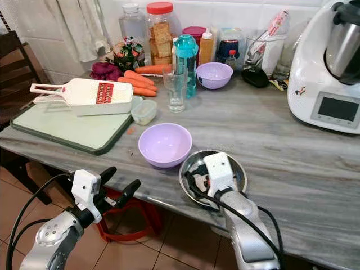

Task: Setting the table

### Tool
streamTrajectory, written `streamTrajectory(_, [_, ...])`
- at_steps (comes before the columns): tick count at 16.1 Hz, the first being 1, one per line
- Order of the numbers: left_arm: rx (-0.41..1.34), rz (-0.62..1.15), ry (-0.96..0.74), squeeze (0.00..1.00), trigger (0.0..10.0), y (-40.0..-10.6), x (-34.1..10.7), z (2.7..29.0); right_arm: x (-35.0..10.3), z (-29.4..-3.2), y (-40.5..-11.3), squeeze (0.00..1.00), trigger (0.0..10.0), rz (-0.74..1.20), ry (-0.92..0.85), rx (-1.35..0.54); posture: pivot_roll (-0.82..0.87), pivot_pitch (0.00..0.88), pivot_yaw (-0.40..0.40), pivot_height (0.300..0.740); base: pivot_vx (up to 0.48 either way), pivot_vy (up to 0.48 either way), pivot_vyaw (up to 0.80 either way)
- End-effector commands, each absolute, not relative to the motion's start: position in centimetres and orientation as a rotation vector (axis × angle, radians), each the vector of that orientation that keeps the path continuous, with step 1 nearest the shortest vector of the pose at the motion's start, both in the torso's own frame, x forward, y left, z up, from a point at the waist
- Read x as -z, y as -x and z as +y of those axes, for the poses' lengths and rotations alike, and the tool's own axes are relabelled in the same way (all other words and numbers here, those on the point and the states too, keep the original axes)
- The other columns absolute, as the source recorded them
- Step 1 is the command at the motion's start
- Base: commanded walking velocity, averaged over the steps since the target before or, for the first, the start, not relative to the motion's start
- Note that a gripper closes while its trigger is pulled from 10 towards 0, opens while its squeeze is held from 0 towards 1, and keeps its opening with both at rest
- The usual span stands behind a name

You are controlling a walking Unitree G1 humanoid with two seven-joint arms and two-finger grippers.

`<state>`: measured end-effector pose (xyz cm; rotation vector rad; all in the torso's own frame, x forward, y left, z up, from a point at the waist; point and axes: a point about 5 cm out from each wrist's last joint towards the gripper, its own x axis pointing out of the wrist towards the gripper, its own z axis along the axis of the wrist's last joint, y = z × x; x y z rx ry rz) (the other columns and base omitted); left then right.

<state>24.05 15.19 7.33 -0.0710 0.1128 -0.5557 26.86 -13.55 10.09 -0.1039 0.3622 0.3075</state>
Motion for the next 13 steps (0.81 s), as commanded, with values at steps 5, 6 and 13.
streamTrajectory(5, [0.569,0.093,0.081,0.00,10.0,-24.1,-7.6,15.2,-13.6,-15.0,-25.6,0.00,10.0,0.123,0.053,-0.179,-0.05,0.000,0.062,0.740,0.000,0.000,0.00])
streamTrajectory(6, [0.574,0.084,0.089,0.00,10.0,-24.2,-7.8,15.2,-13.9,-15.4,-25.3,0.00,10.0,0.078,0.055,-0.133,-0.06,0.000,0.065,0.740,0.000,0.000,0.00])
streamTrajectory(13, [0.485,0.025,0.059,0.00,10.0,-24.9,-9.8,14.8,-14.5,-17.4,-25.0,0.00,10.0,-0.040,-0.060,0.045,-0.07,0.000,0.069,0.740,0.000,0.000,0.00])
